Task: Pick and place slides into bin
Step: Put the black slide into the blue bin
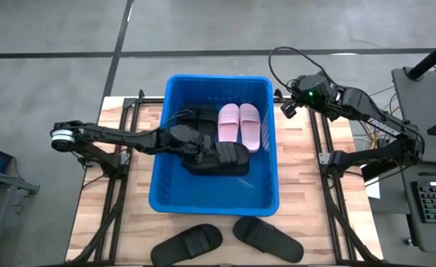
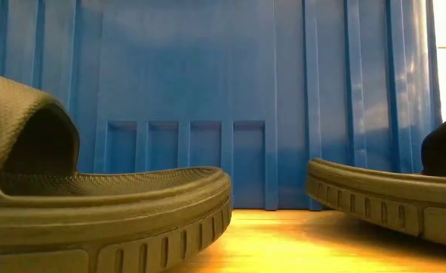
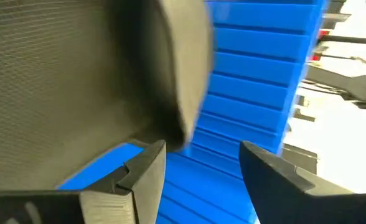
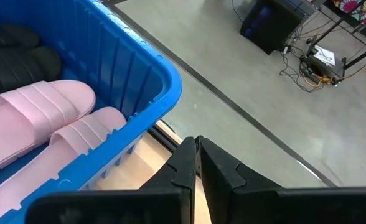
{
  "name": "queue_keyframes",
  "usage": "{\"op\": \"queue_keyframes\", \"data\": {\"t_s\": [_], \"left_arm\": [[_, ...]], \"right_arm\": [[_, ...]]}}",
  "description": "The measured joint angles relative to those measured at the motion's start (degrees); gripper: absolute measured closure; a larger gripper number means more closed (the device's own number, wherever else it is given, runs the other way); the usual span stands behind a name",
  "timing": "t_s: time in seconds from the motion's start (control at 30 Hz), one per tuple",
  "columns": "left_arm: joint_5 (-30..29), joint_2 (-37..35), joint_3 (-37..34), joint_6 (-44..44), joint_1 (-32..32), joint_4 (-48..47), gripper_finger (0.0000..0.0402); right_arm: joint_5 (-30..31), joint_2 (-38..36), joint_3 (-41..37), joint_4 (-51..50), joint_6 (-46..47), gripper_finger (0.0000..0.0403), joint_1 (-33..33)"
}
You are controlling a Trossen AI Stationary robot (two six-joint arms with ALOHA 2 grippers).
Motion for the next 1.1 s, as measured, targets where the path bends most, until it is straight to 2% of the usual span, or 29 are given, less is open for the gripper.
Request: {"op": "queue_keyframes", "data": {"t_s": [0.17, 0.3, 0.43, 0.7, 0.83, 0.93, 1.1], "left_arm": [[0.0, -3.0, 0.1, 0.0, 0.0, 3.8, 0.0214], [-0.9, -6.2, 1.2, 4.5, 0.0, 8.2, 0.0214], [-3.1, -10.0, 1.3, 9.1, 0.0, 7.7, 0.0214], [-3.6, -14.8, 0.9, 10.1, 0.0, 9.1, 0.0214], [-3.2, -14.5, 0.7, 12.8, 0.0, 19.7, 0.0214], [-2.1, -12.9, 0.9, 21.5, 0.7, 27.6, 0.0214], [-2.1, -11.7, 2.0, 41.5, 0.7, 36.9, 0.0229]], "right_arm": [[0.0, 0.0, 0.0, 0.0, 0.0, 0.0390, 0.0], [0.0, 0.0, 0.0, 0.0, 0.0, 0.0390, 0.0], [0.0, 0.0, 0.0, 0.1, 0.0, 0.0390, 0.0], [0.0, 0.0, 0.0, 0.1, 0.3, 0.0390, 0.0], [0.0, 0.0, 0.0, 0.2, 0.5, 0.0390, 0.0], [-0.2, 0.0, 0.0, 0.2, 1.5, 0.0390, 0.0], [-5.3, 0.0, 0.4, 0.2, 3.6, 0.0390, 0.0]]}}
